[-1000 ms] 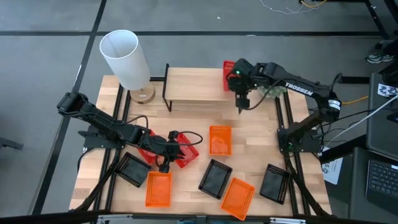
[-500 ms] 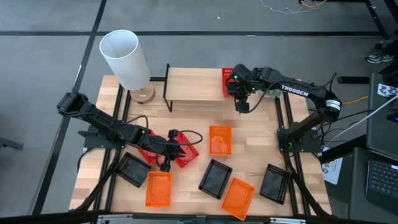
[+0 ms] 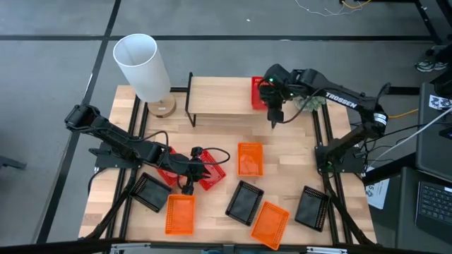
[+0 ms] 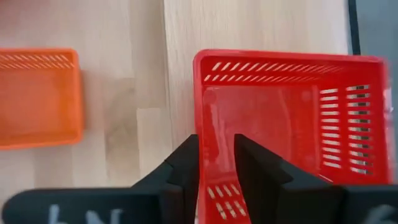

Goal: Stack baskets on shelf by color
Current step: Put the right red basket on the shelf, then put the top right orange basket on the shelf

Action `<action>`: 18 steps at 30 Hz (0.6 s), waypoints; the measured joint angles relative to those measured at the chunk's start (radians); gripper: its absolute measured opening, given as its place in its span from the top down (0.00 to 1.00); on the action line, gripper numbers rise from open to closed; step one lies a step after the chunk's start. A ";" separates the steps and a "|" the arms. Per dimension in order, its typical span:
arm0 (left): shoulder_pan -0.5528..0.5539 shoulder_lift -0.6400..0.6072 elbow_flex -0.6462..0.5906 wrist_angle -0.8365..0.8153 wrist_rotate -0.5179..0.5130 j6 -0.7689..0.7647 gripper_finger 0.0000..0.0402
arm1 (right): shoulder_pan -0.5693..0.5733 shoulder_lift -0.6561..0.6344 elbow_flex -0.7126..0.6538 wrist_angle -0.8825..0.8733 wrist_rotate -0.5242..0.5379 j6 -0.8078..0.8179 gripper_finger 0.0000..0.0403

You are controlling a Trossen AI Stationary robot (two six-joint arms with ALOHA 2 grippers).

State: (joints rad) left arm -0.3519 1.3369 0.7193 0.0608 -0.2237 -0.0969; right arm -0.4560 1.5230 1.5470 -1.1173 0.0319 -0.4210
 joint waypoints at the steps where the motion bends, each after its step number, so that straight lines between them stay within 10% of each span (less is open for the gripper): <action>1: 0.000 0.000 0.000 0.000 0.000 0.000 0.88 | 0.004 0.000 0.025 -0.030 0.000 0.030 0.75; 10: 0.000 0.000 0.000 0.000 0.000 0.000 0.88 | 0.080 0.000 0.171 -0.418 -0.155 0.521 0.74; 18: 0.000 0.000 0.000 0.000 0.002 -0.123 0.88 | 0.284 -0.047 0.055 -0.452 -0.242 0.585 0.74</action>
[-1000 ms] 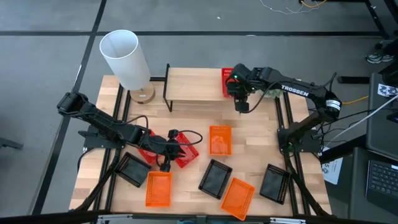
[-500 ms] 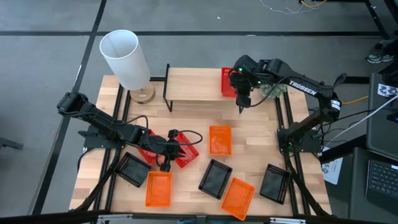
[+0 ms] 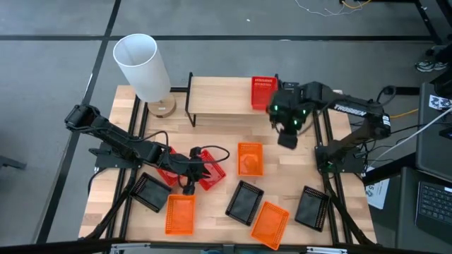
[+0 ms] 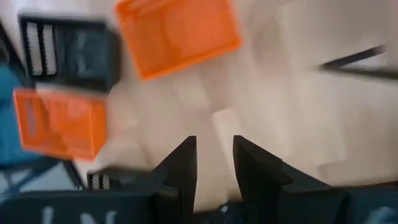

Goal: Stack baskets on shelf by color
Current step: Put the top right orange basket on the shelf

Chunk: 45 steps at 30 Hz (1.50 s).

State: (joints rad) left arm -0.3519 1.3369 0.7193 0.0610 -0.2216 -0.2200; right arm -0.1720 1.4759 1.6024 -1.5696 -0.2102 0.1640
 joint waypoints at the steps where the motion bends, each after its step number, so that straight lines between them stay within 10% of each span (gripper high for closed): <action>1: 0.000 0.000 0.000 0.000 0.002 -0.013 0.88 | 0.028 -0.011 -0.024 0.001 -0.002 0.011 0.74; 9: 0.000 0.000 0.000 0.000 0.002 -0.014 0.88 | 0.256 -0.105 -0.305 0.216 0.032 0.128 0.74; 23: 0.000 0.000 0.000 0.002 -0.003 -0.014 0.88 | 0.433 -0.085 -0.687 1.105 0.276 0.061 0.74; 45: 0.000 0.000 0.000 0.000 -0.006 -0.013 0.88 | 0.503 0.115 -0.731 1.207 0.349 0.121 0.74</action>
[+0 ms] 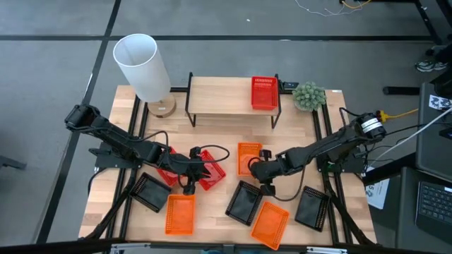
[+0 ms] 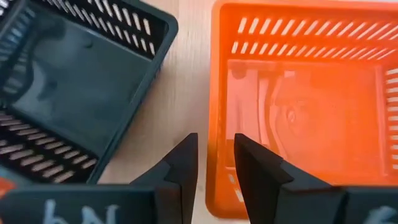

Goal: Stack baskets on shelf by color
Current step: Put the top right orange basket on the shelf

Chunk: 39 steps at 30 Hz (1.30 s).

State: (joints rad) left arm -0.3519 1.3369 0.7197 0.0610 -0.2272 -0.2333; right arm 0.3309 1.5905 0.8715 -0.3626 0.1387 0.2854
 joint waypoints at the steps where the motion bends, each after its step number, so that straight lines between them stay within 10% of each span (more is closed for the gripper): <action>1: 0.000 0.000 0.000 0.000 0.000 0.000 0.88 | 0.000 0.009 0.000 0.001 0.000 0.003 0.74; 21: 0.000 0.000 0.000 0.000 0.000 0.007 0.88 | 0.000 0.078 0.029 -0.048 0.000 0.025 0.99; 32: 0.000 0.000 0.000 0.000 0.000 0.007 0.88 | 0.049 0.055 0.329 -0.388 0.007 -0.067 1.00; 39: 0.000 0.000 0.000 0.000 0.000 0.007 0.88 | 0.043 0.055 0.520 -0.518 0.192 -0.226 1.00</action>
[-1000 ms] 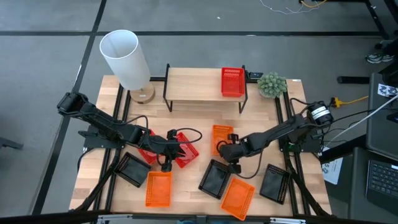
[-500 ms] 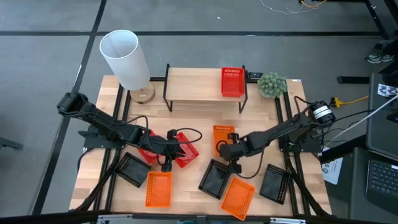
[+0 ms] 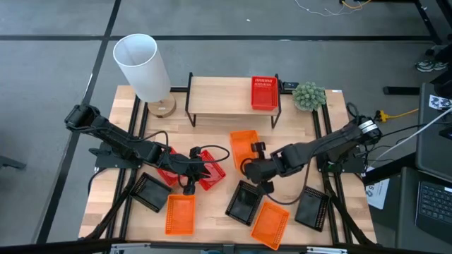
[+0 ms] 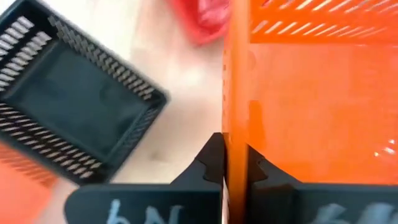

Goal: Stack baskets on shelf by color
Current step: Put the top right orange basket on the shelf

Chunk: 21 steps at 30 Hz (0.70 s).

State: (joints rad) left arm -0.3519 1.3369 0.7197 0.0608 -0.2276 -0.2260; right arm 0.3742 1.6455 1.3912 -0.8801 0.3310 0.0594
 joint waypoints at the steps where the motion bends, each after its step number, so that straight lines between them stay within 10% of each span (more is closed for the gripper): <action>1: 0.000 0.000 0.000 0.000 0.000 0.000 0.88 | -0.003 0.000 0.028 -0.014 0.036 -0.031 1.00; 11: 0.000 0.000 0.000 0.000 0.000 0.000 0.88 | -0.093 0.000 0.282 -0.106 0.409 -0.253 1.00; 21: 0.000 0.000 0.000 0.000 0.000 0.001 0.88 | -0.350 0.000 0.446 0.127 0.191 -0.504 1.00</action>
State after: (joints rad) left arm -0.3519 1.3369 0.7197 0.0608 -0.2276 -0.2253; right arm 0.0245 1.6455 1.8370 -0.7533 0.5216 -0.4446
